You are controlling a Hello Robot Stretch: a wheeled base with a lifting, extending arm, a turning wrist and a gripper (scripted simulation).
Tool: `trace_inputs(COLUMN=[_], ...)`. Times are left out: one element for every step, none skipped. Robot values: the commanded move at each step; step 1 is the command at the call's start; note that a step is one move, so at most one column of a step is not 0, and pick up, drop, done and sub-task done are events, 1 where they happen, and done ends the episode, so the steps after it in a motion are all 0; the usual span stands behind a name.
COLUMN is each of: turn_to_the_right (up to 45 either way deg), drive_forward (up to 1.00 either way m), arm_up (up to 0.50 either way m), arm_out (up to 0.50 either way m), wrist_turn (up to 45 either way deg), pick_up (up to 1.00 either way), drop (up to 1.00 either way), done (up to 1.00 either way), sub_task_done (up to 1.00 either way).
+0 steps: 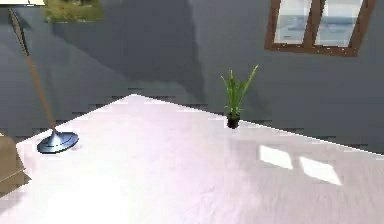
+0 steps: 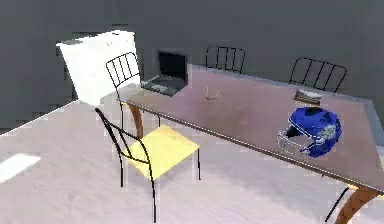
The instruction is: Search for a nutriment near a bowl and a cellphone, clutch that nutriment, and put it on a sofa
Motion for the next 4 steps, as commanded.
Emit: trace_inputs(turn_to_the_right=[-45.0,-45.0,-21.0,0.0], drive_forward=[0.0,0.0,0.0,1.0], arm_up=[0.0,0.0,0.0,0.0], arm_out=[0.0,0.0,0.0,0.0], wrist_turn=[0.0,0.0,0.0,0.0], pick_up=[0.0,0.0,0.0,0.0], drop=[0.0,0.0,0.0,0.0], done=[0.0,0.0,0.0,0.0], sub_task_done=[0.0,0.0,0.0,0.0])
